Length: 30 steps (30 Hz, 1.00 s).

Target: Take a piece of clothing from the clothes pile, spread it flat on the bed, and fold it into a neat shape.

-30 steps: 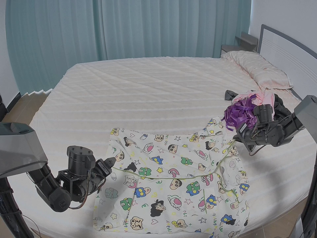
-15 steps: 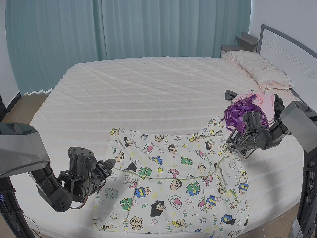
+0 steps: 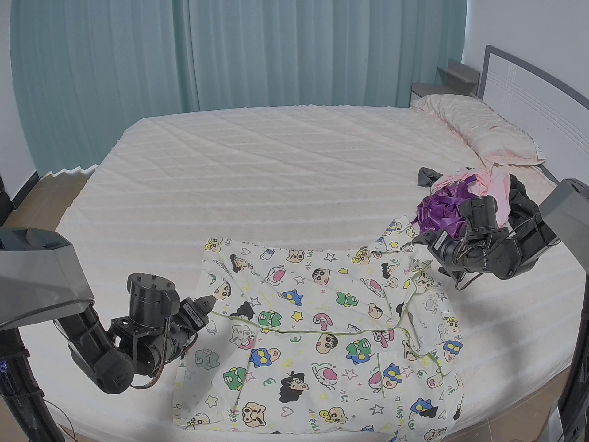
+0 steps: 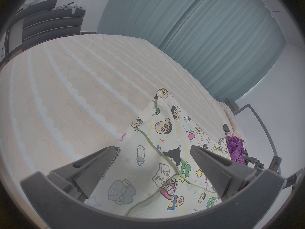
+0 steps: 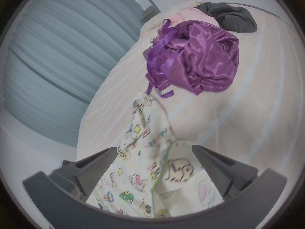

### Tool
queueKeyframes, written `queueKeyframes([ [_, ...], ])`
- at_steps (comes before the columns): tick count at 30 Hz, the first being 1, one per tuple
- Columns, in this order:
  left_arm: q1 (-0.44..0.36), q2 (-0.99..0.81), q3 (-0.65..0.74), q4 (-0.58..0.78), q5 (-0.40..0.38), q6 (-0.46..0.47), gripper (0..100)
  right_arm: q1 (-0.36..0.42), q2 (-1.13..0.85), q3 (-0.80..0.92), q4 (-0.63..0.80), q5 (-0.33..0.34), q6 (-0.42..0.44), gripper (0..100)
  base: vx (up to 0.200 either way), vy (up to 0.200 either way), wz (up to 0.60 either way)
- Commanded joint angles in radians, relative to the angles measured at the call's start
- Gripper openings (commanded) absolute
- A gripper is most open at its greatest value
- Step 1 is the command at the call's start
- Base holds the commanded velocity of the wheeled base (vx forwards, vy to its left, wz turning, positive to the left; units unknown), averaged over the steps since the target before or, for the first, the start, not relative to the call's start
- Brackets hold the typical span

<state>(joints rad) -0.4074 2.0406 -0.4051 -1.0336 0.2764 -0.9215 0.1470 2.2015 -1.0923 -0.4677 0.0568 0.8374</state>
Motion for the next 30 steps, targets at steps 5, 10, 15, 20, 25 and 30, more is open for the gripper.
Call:
queueKeyframes([
  [5, -0.002, -0.005, 0.002, 0.000, 0.001, 0.000, 100, 0.117, -0.097, 0.137, -0.035, -0.003, -0.004, 100, 0.000, 0.000, 0.00],
  [10, -0.005, 0.003, 0.002, 0.000, 0.001, -0.002, 100, 0.183, -0.094, 0.184, -0.057, -0.006, -0.009, 100, 0.000, 0.000, 0.00],
  [15, -0.005, 0.001, 0.002, 0.000, 0.001, 0.000, 100, 0.220, -0.085, 0.184, -0.046, -0.005, -0.012, 100, 0.000, 0.000, 0.00],
  [20, -0.005, 0.003, 0.002, 0.000, 0.001, 0.000, 100, 0.244, -0.049, 0.150, -0.037, -0.005, -0.018, 100, 0.000, 0.000, 0.00],
  [25, -0.002, 0.004, 0.000, 0.000, 0.001, 0.000, 100, 0.249, 0.026, 0.077, -0.014, -0.002, -0.018, 100, 0.000, 0.000, 0.00],
  [30, -0.001, 0.013, -0.001, 0.000, 0.001, 0.000, 100, 0.249, 0.084, -0.006, -0.005, 0.001, -0.006, 100, 0.000, 0.000, 0.00],
])
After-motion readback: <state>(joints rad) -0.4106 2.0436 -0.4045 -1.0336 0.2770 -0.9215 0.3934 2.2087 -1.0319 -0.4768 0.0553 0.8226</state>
